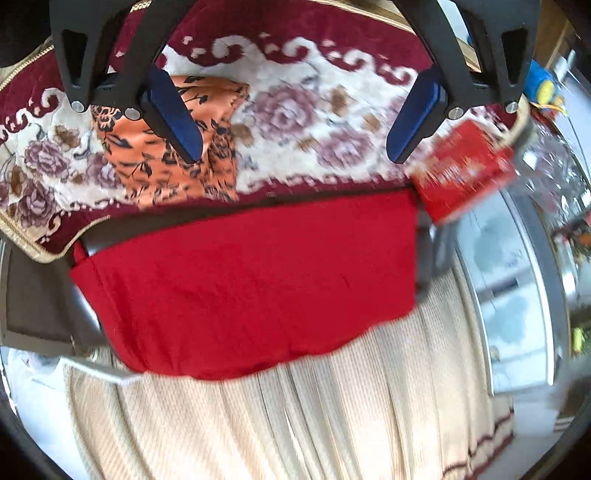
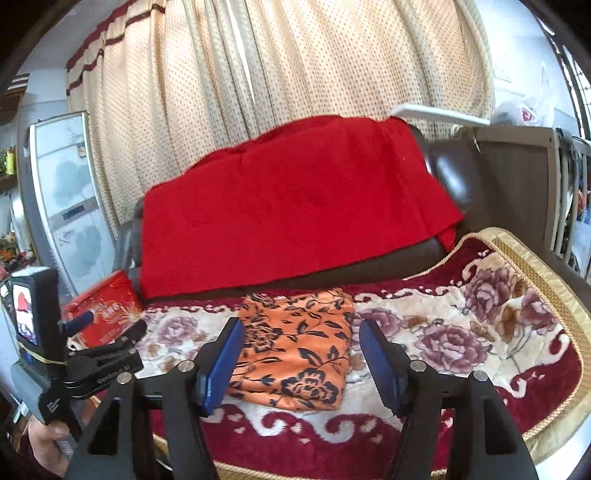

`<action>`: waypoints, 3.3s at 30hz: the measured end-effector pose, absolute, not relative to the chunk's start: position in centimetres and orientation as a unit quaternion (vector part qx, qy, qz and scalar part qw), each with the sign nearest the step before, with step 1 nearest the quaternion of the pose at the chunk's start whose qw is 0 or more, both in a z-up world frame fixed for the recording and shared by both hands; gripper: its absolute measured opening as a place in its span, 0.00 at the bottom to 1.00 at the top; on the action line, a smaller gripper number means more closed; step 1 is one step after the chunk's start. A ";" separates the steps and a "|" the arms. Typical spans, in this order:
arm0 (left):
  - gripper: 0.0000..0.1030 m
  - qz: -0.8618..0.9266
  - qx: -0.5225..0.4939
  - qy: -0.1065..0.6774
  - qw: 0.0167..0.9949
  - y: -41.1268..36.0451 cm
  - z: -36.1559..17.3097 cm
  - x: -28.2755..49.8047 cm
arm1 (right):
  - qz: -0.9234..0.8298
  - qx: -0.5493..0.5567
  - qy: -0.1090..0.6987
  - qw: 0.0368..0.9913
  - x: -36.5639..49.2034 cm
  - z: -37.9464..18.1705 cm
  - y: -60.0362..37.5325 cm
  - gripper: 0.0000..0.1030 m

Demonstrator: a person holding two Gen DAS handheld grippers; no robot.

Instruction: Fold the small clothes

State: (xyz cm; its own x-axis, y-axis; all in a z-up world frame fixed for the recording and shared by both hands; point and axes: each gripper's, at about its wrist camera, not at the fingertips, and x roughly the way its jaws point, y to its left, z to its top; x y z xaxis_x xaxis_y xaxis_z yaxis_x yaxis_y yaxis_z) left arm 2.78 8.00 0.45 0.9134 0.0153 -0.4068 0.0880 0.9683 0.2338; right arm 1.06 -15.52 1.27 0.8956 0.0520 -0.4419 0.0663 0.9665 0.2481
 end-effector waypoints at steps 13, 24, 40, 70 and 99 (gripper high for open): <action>0.97 0.003 0.090 0.135 0.987 11.4 8.4 -4.3 | -0.014 0.099 0.207 0.973 -6.0 6.3 -13.0 0.67; 0.97 0.029 0.040 0.099 0.994 14.8 12.1 -7.7 | -0.017 0.083 0.165 0.983 -9.8 10.1 -11.7 0.68; 1.00 0.064 0.023 0.058 0.996 17.4 14.2 -10.7 | -0.003 0.077 0.178 0.981 -9.9 10.4 -9.3 0.68; 1.00 0.070 0.023 0.051 0.996 17.5 14.6 -11.5 | -0.034 0.070 0.179 0.981 -9.9 11.2 -8.0 0.68; 1.00 0.060 0.019 0.045 0.997 17.8 14.0 -12.3 | -0.050 0.060 0.183 0.980 -9.0 11.0 -6.7 0.68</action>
State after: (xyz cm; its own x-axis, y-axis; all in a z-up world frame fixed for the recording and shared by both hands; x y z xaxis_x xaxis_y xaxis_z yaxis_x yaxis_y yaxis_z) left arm -12.29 17.82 14.03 0.9888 0.1208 -0.0877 -0.1174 0.9921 0.0435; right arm -9.00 -6.75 11.04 0.9283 -0.0756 -0.3640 0.1198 0.9877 0.1003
